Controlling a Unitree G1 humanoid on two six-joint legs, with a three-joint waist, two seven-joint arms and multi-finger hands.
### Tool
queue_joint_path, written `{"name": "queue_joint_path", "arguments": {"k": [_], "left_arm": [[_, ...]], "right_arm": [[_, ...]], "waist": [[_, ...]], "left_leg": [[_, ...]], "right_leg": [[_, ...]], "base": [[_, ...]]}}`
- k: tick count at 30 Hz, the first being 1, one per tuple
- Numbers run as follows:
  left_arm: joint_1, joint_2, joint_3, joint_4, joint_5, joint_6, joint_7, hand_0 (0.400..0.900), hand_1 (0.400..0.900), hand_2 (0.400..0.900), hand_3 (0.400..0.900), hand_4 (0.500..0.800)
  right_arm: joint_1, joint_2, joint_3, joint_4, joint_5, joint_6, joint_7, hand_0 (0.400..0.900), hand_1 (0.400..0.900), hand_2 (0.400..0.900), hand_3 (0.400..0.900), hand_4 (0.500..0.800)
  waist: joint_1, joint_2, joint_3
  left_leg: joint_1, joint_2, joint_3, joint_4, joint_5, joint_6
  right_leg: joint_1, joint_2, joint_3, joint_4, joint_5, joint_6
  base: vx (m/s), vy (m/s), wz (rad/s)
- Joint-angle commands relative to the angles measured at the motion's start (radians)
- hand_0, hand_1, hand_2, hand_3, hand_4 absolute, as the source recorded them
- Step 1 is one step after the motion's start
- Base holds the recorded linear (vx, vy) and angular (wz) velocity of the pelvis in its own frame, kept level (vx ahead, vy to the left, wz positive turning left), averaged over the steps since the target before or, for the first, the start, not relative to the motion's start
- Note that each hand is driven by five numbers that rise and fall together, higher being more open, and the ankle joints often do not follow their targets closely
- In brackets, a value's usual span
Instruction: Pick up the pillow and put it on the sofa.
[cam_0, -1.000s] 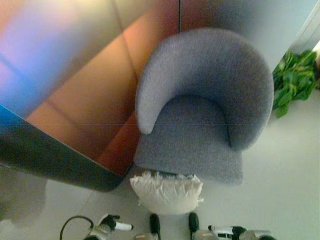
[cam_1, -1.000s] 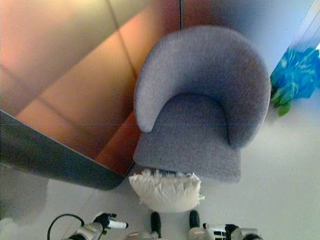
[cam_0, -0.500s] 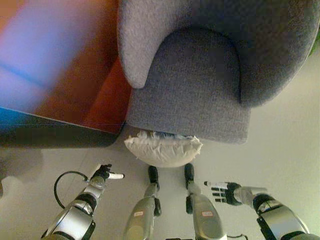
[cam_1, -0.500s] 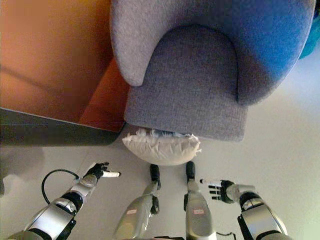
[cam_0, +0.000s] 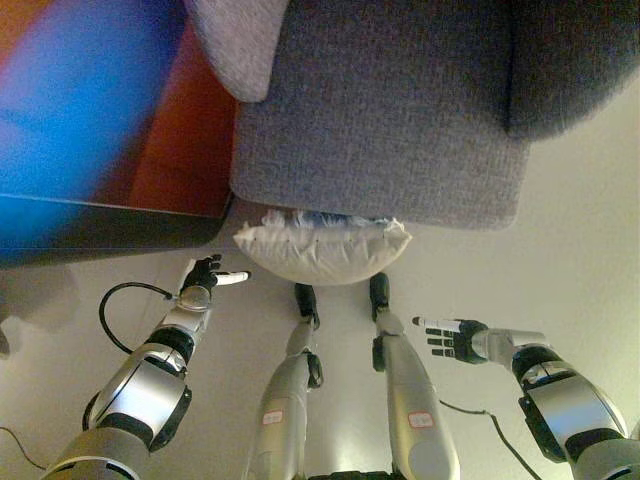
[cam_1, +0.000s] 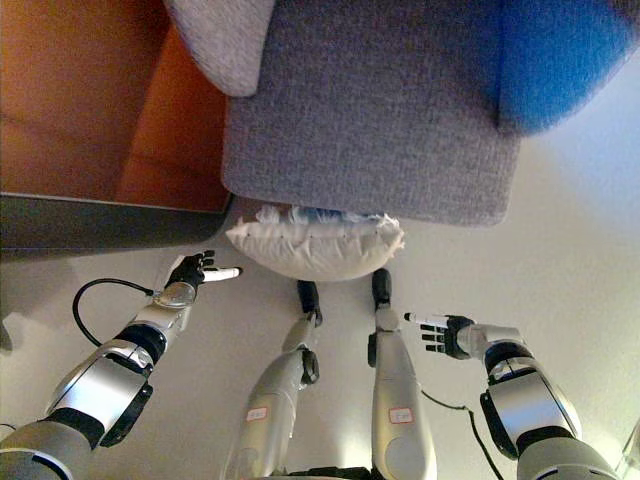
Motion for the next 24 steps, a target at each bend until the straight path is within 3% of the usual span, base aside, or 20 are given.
{"name": "queue_joint_path", "arguments": {"k": [1,15,24], "left_arm": [[-0.018,0.042,0.059,0.049,-0.079,-0.016,0.069,0.900,0.900,0.900,0.900,0.800],[-0.162,0.072,0.062,0.011,-0.190,-0.033,0.119,0.900,0.900,0.900,0.900,0.800],[-0.221,0.068,0.079,0.014,-0.270,-0.052,0.112,0.900,0.900,0.900,0.900,0.800]], "right_arm": [[0.013,-0.051,0.037,0.024,0.032,0.039,-0.015,0.900,0.900,0.900,0.900,0.800],[-0.050,-0.064,0.029,0.036,0.065,0.066,-0.022,0.900,0.900,0.900,0.900,0.800],[-0.065,-0.049,0.008,0.034,0.105,0.074,-0.056,0.900,0.900,0.900,0.900,0.800]], "waist": [[-0.019,-0.017,0.016],[-0.043,-0.006,0.016],[-0.055,-0.011,0.016]], "left_leg": [[-0.098,-0.029,0.032,0.197,-0.136,-0.076],[-0.276,0.003,0.034,0.242,-0.138,-0.087],[-0.363,0.008,0.018,0.295,-0.151,-0.087]], "right_leg": [[-0.037,0.034,0.023,0.014,-0.060,0.016],[-0.220,0.049,0.066,0.054,-0.065,0.023],[-0.299,0.058,0.083,0.091,-0.072,0.026]], "base": [[-0.01,-0.010,0.03],[0.00,0.001,-0.01],[0.01,-0.012,-0.02]]}}
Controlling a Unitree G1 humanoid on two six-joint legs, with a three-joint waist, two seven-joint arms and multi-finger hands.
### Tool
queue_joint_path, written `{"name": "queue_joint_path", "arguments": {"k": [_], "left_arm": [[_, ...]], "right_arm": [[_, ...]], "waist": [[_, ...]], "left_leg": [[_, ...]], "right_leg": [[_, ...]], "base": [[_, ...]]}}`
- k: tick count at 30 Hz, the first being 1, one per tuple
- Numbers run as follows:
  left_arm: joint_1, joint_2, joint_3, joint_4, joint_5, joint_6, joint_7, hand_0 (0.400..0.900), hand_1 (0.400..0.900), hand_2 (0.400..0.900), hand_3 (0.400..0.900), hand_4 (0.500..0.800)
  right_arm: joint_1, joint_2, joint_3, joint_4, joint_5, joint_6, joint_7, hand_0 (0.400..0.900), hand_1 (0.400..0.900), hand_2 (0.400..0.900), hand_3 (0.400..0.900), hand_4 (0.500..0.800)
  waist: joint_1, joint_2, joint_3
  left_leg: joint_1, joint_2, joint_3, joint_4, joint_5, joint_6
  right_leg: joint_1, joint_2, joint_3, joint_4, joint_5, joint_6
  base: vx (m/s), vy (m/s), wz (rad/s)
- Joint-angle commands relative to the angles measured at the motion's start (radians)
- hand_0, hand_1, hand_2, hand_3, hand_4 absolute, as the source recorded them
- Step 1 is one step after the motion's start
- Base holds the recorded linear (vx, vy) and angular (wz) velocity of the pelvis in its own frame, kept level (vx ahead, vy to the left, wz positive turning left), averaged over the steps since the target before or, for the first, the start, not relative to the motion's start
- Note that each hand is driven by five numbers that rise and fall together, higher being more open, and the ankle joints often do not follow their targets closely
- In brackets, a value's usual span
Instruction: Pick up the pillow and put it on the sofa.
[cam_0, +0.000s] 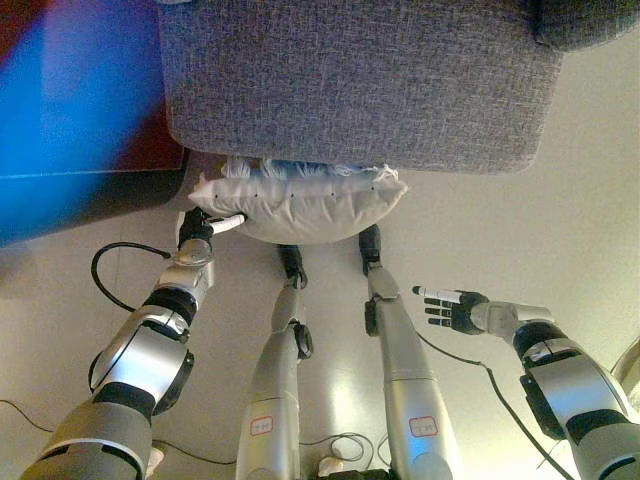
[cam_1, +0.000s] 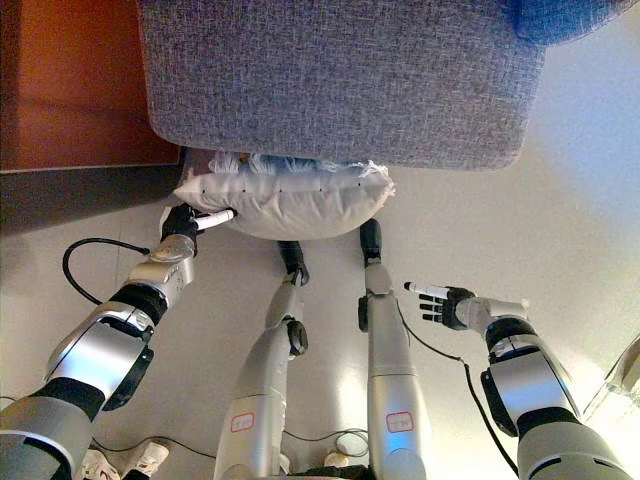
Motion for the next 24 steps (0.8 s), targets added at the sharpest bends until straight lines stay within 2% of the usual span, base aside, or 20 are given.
{"name": "queue_joint_path", "arguments": {"k": [1,6,11,13,14,15,16,17,21,24], "left_arm": [[-0.035,0.052,0.065,0.052,-0.060,-0.039,0.028,0.900,0.900,0.900,0.900,0.800],[-0.095,0.051,0.076,0.046,-0.133,-0.074,0.024,0.900,0.900,0.900,0.900,0.800],[-0.139,0.050,0.060,0.034,-0.139,-0.055,0.033,0.900,0.900,0.900,0.900,0.800],[-0.144,0.047,0.058,0.032,-0.144,-0.061,0.019,0.900,0.900,0.900,0.900,0.800],[-0.145,0.044,0.056,0.028,-0.148,-0.064,0.012,0.802,0.802,0.802,0.802,0.741],[-0.145,0.043,0.054,0.025,-0.149,-0.068,0.003,0.604,0.604,0.604,0.604,0.622],[-0.145,0.043,0.053,0.024,-0.150,-0.071,-0.001,0.518,0.518,0.518,0.518,0.571],[-0.144,0.040,0.052,0.019,-0.151,-0.084,-0.022,0.400,0.400,0.400,0.400,0.500],[-0.127,0.033,0.042,-0.011,-0.171,-0.083,-0.053,0.400,0.400,0.400,0.400,0.500],[-0.117,0.036,0.038,-0.030,-0.179,-0.081,-0.052,0.400,0.400,0.400,0.400,0.500]], "right_arm": [[0.028,-0.026,0.008,0.041,0.027,0.063,-0.029,0.900,0.900,0.900,0.900,0.800],[0.010,-0.015,-0.003,0.051,0.033,0.072,-0.033,0.900,0.900,0.900,0.900,0.800],[0.005,-0.008,-0.008,0.053,0.016,0.057,-0.008,0.900,0.900,0.900,0.900,0.800],[0.006,-0.003,-0.005,0.050,0.015,0.050,-0.006,0.900,0.900,0.900,0.900,0.800],[0.005,0.001,-0.003,0.049,0.016,0.049,-0.009,0.900,0.900,0.900,0.900,0.800],[0.004,0.001,-0.001,0.048,0.017,0.049,-0.011,0.900,0.900,0.900,0.900,0.800],[0.005,0.001,-0.001,0.047,0.017,0.049,-0.011,0.900,0.900,0.900,0.900,0.800],[0.002,0.002,-0.001,0.047,0.015,0.047,-0.016,0.900,0.900,0.900,0.900,0.800],[0.007,-0.006,-0.001,0.038,0.014,0.042,-0.027,0.900,0.900,0.900,0.900,0.800],[0.011,-0.012,0.002,0.034,0.013,0.038,-0.031,0.900,0.900,0.900,0.900,0.800]], "waist": [[-0.006,-0.011,0.015],[-0.017,-0.018,0.015],[-0.026,-0.017,0.015],[-0.028,-0.019,0.015],[-0.029,-0.019,0.015],[-0.029,-0.018,0.015],[-0.029,-0.018,0.015],[-0.030,-0.017,0.015],[-0.029,-0.009,0.015],[-0.028,-0.007,0.015]], "left_leg": [[-0.095,0.010,0.014,0.226,-0.165,-0.086],[-0.133,0.018,0.011,0.246,-0.174,-0.087],[-0.154,0.022,0.009,0.250,-0.180,-0.091],[-0.151,0.022,0.009,0.249,-0.183,-0.092],[-0.149,0.021,0.010,0.248,-0.183,-0.092],[-0.147,0.021,0.010,0.246,-0.181,-0.093],[-0.146,0.021,0.010,0.244,-0.181,-0.093],[-0.144,0.022,0.012,0.243,-0.179,-0.094],[-0.144,0.020,0.013,0.251,-0.177,-0.099],[-0.139,0.019,0.015,0.252,-0.177,-0.100]], "right_leg": [[-0.004,0.065,0.045,-0.026,-0.064,0.037],[-0.040,0.073,0.053,-0.003,-0.071,0.040],[-0.060,0.073,0.063,-0.005,-0.071,0.043],[-0.058,0.073,0.065,-0.008,-0.072,0.043],[-0.056,0.074,0.066,-0.009,-0.072,0.043],[-0.054,0.074,0.066,-0.010,-0.072,0.042],[-0.053,0.075,0.067,-0.011,-0.072,0.042],[-0.051,0.076,0.068,-0.013,-0.072,0.041],[-0.050,0.075,0.073,-0.011,-0.071,0.041],[-0.044,0.073,0.074,-0.014,-0.071,0.041]], "base": [[0.01,-0.033,-0.05],[0.01,-0.021,-0.05],[0.00,0.000,0.00],[0.00,0.000,0.00],[0.00,0.000,0.00],[0.00,0.000,0.00],[0.00,0.000,0.00],[0.00,0.000,0.00],[0.01,0.016,0.00],[0.00,0.000,0.00]]}}
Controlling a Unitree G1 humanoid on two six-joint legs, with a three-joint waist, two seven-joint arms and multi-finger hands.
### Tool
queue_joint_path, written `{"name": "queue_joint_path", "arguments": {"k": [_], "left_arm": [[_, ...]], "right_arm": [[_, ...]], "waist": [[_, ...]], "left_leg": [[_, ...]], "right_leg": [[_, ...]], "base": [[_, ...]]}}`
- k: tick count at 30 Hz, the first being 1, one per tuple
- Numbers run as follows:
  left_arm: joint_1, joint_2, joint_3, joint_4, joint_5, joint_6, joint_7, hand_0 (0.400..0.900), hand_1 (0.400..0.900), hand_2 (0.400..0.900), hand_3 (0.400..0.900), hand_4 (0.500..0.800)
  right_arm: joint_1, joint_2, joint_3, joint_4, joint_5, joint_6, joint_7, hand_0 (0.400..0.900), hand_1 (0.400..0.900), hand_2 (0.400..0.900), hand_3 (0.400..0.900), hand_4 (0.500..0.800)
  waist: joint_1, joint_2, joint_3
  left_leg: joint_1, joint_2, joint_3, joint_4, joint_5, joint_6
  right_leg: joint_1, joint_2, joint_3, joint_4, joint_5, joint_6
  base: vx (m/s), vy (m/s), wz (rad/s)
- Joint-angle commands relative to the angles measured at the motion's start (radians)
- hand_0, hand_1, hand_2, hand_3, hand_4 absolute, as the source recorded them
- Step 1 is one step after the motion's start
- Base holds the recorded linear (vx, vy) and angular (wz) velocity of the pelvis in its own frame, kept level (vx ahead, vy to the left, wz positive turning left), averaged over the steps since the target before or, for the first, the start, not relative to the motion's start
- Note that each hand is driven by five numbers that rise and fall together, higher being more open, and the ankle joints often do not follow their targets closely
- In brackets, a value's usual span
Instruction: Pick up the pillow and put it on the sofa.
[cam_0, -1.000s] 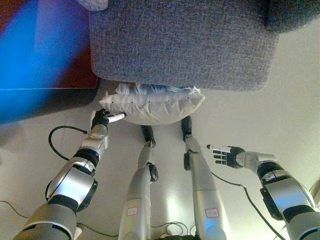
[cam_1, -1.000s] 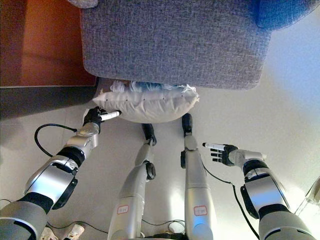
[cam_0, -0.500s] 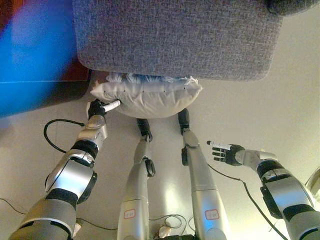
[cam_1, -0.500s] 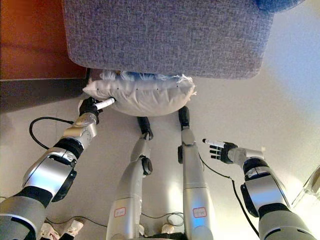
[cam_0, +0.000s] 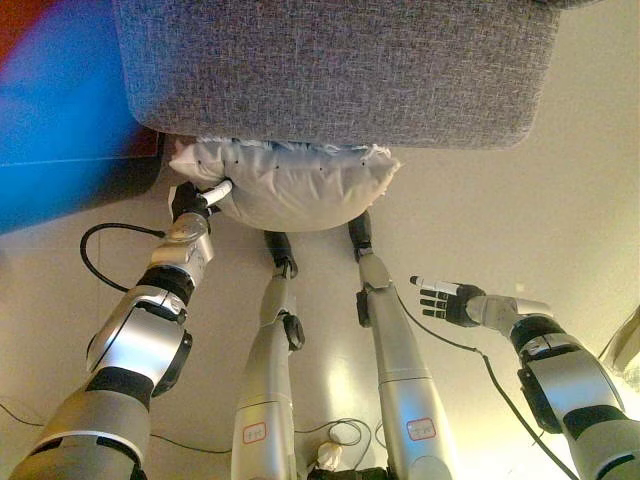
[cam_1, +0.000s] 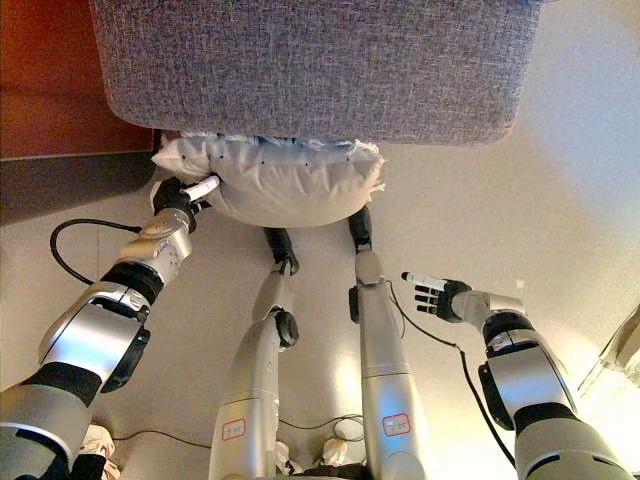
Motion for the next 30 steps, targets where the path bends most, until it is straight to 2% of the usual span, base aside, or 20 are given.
{"name": "queue_joint_path", "arguments": {"k": [1,9,14,19,22,26,30], "left_arm": [[-0.027,0.019,0.018,-0.031,-0.048,-0.056,-0.039,0.400,0.400,0.400,0.400,0.500],[0.006,0.022,0.024,-0.058,-0.057,-0.049,-0.026,0.400,0.400,0.400,0.400,0.500],[0.043,0.006,0.031,-0.068,-0.050,-0.043,-0.018,0.400,0.400,0.400,0.400,0.500],[0.096,-0.007,0.043,-0.067,-0.037,-0.038,-0.037,0.400,0.400,0.400,0.400,0.500],[0.137,-0.023,0.051,-0.060,-0.027,-0.024,-0.063,0.400,0.400,0.400,0.400,0.500],[0.213,-0.042,0.067,-0.038,0.036,-0.013,-0.118,0.400,0.400,0.400,0.400,0.500],[0.298,-0.057,0.067,-0.029,0.095,-0.005,-0.174,0.400,0.400,0.400,0.400,0.500]], "right_arm": [[0.038,-0.025,0.039,0.033,-0.014,0.028,-0.018,0.900,0.900,0.900,0.900,0.800],[0.079,-0.020,0.041,0.017,-0.020,-0.006,-0.015,0.900,0.900,0.900,0.900,0.800],[0.094,-0.015,0.044,0.010,-0.019,-0.016,-0.017,0.900,0.900,0.900,0.900,0.800],[0.116,-0.011,0.046,0.006,-0.019,-0.028,-0.011,0.900,0.900,0.900,0.900,0.800],[0.136,0.002,0.046,0.009,-0.021,-0.033,-0.019,0.900,0.900,0.900,0.900,0.800],[0.164,0.023,0.037,0.010,-0.025,-0.029,-0.020,0.900,0.900,0.900,0.900,0.800],[0.202,0.036,0.025,0.018,-0.031,-0.024,-0.019,0.900,0.900,0.900,0.900,0.800]], "waist": [[0.004,0.005,0.008],[0.007,-0.002,0.008],[0.012,-0.005,0.008],[0.018,-0.011,0.008],[0.021,-0.017,0.008],[0.033,-0.035,0.008],[0.051,-0.046,-0.043]], "left_leg": [[-0.034,0.008,0.009,0.188,-0.171,-0.092],[0.021,0.007,0.018,0.177,-0.167,-0.091],[0.083,0.003,0.023,0.171,-0.168,-0.090],[0.170,-0.004,0.032,0.165,-0.172,-0.087],[0.237,-0.009,0.035,0.155,-0.177,-0.087],[0.358,-0.018,0.035,0.144,-0.193,-0.084],[0.460,-0.026,0.026,0.121,-0.207,-0.079]], "right_leg": [[0.048,0.052,0.033,-0.044,-0.082,0.039],[0.107,0.044,0.024,-0.065,-0.078,0.036],[0.168,0.036,0.013,-0.070,-0.080,0.033],[0.253,0.028,-0.007,-0.081,-0.082,0.029],[0.321,0.024,-0.018,-0.089,-0.085,0.028],[0.452,0.014,-0.038,-0.105,-0.093,0.026],[0.558,0.000,-0.050,-0.129,-0.102,0.031]], "base": [[0.00,0.000,0.00],[-0.01,0.000,0.00],[-0.02,0.009,0.00],[-0.01,0.007,-0.01],[-0.01,0.006,-0.01],[0.03,-0.032,-0.01],[0.04,-0.033,-0.04]]}}
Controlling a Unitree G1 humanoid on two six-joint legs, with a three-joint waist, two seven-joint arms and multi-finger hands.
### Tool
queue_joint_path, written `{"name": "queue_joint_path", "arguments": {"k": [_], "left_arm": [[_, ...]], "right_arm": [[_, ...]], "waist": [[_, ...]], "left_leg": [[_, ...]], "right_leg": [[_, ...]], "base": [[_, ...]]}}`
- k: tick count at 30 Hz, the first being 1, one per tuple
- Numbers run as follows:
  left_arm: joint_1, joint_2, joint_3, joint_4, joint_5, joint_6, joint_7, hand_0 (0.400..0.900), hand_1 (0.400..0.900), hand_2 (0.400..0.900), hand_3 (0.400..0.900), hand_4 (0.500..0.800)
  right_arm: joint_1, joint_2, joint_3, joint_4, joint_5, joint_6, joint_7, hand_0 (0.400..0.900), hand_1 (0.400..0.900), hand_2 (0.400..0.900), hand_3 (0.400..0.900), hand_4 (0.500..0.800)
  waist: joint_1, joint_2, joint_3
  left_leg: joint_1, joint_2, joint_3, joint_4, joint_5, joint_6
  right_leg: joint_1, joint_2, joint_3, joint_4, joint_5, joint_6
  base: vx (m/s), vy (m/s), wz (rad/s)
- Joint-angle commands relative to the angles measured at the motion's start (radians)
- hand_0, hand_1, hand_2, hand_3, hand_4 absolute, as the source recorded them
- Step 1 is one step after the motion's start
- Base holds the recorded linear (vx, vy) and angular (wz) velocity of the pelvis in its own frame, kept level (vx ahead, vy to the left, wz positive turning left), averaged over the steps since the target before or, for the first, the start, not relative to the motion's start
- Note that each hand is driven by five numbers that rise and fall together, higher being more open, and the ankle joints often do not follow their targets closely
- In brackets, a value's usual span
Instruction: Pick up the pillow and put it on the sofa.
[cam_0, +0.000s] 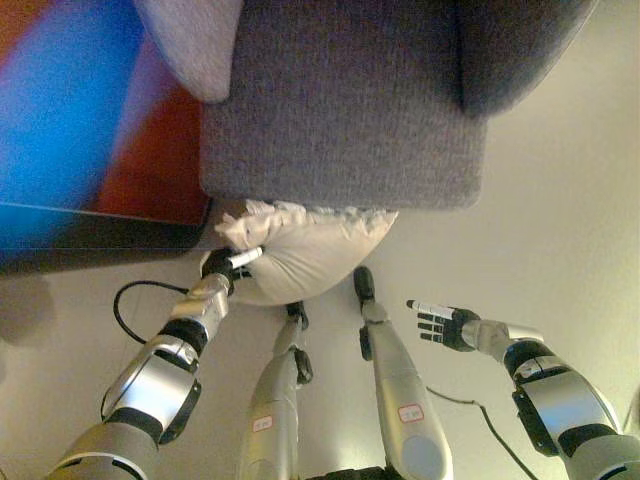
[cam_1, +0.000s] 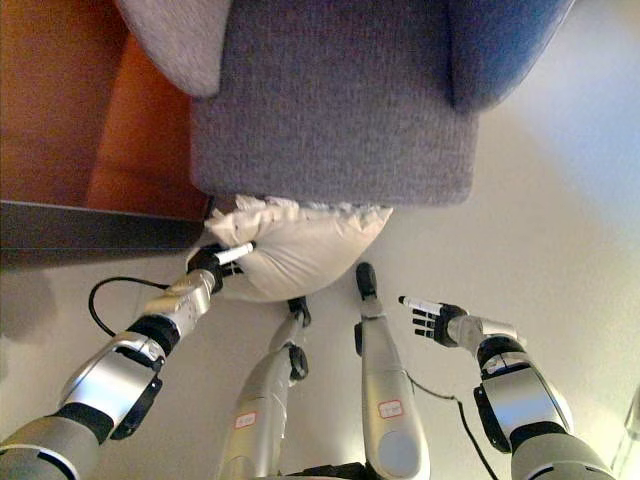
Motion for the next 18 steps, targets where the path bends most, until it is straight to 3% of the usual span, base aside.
{"name": "queue_joint_path", "arguments": {"k": [1,10,13,18], "left_arm": [[0.023,0.032,0.075,0.019,0.072,-0.041,-0.057,0.400,0.400,0.400,0.400,0.500],[0.198,-0.024,0.071,0.004,0.176,-0.102,-0.107,0.400,0.400,0.400,0.400,0.500],[0.274,-0.038,0.082,-0.013,0.221,-0.108,-0.123,0.400,0.400,0.400,0.400,0.500],[0.342,-0.016,0.082,-0.052,0.338,-0.128,-0.147,0.400,0.400,0.400,0.400,0.500]], "right_arm": [[0.084,-0.006,0.019,0.023,-0.032,0.026,-0.004,0.900,0.900,0.900,0.900,0.800],[0.219,0.034,-0.035,0.044,-0.087,0.009,0.000,0.900,0.900,0.900,0.900,0.800],[0.303,0.040,-0.070,0.053,-0.139,0.010,0.024,0.900,0.900,0.900,0.900,0.800],[0.406,0.042,-0.102,0.058,-0.181,0.010,0.056,0.900,0.900,0.900,0.900,0.800]], "waist": [[0.043,-0.032,-0.062],[0.069,-0.035,-0.204],[0.075,-0.026,-0.289],[0.084,-0.018,-0.381]], "left_leg": [[0.015,-0.034,0.022,0.179,-0.184,-0.075],[0.267,-0.043,0.013,0.036,-0.196,-0.061],[0.370,-0.046,0.003,-0.014,-0.206,-0.056],[0.485,-0.050,0.000,-0.062,-0.220,-0.044]], "right_leg": [[0.106,-0.006,-0.039,-0.048,-0.086,0.030],[0.356,-0.032,-0.066,-0.151,-0.090,0.063],[0.462,-0.027,-0.077,-0.201,-0.090,0.068],[0.569,-0.017,-0.091,-0.246,-0.085,0.069]], "base": [[0.08,-0.031,-0.05],[0.08,-0.017,-0.03],[0.17,-0.023,-0.01],[0.18,-0.043,0.01]]}}
